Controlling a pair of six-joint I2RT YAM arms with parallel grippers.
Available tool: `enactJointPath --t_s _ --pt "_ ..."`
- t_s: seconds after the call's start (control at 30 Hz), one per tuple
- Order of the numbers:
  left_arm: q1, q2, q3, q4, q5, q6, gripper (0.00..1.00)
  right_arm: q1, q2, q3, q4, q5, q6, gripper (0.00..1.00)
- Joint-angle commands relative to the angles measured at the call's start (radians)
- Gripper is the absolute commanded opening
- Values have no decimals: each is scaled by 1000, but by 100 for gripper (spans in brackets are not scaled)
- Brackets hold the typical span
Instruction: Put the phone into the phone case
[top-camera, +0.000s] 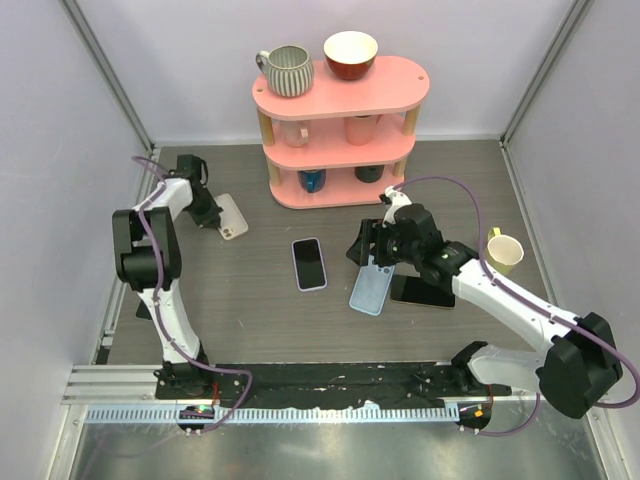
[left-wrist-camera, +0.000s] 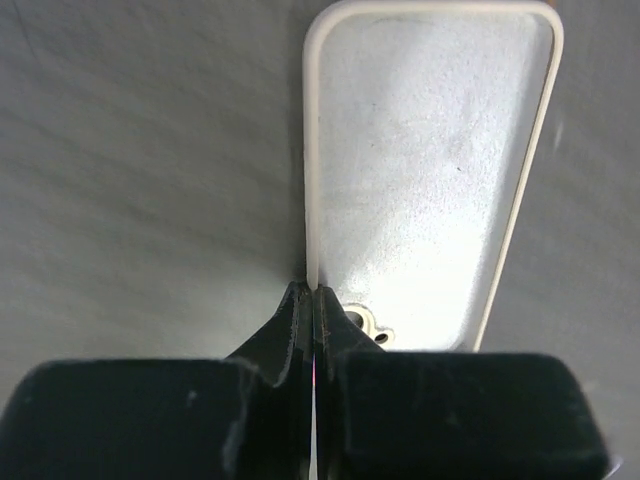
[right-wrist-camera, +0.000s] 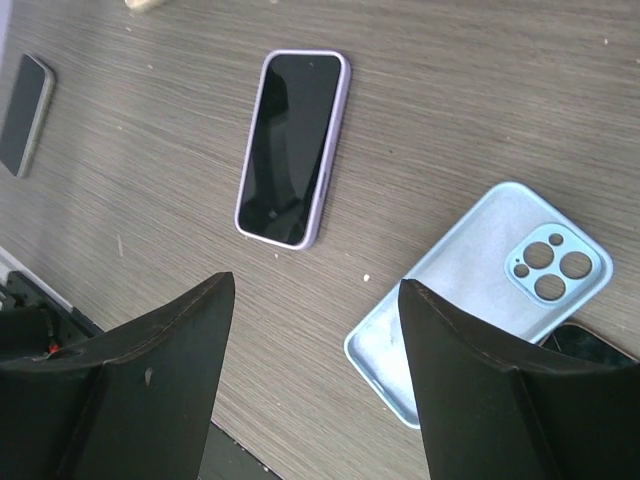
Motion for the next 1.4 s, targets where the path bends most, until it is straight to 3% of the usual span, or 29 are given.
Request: enactJointPath --t_s 0.0,0.07,0.2,0.3,0.4,0.43,0.53,0.63,0.9,1.2,1.37 --pt "-127 -236 -126 -21 33 256 0 6 -45 15 98 -18 22 72" --pt "-162 -296 -175 -33 54 313 0 7 -48 39 98 -12 -4 72" --pt "-246 -521 -400 48 350 436 0 4 -67 68 81 -2 -76 73" --pt "-399 -693 -547 97 356 616 0 -5 -71 102 13 -16 -131 75" --pt "-501 -779 -633 107 407 720 0 -39 -41 157 -73 -134 -176 76" --pt "-507 -814 -646 91 508 808 0 -45 -10 183 -83 -177 -184 76" --pt "-532 -891 -693 96 608 920 0 -54 65 220 -115 -303 -194 75" --pt "-555 -937 -732 108 644 987 0 -48 117 219 -130 -461 -220 72" --pt "-560 -951 -712 9 766 1155 0 107 235 240 -158 -467 -329 68" --pt "-583 -999 -746 24 730 1177 0 113 392 337 -153 -550 -296 65" --pt "-587 -1009 -756 38 743 1189 0 113 415 348 -134 -565 -279 42"
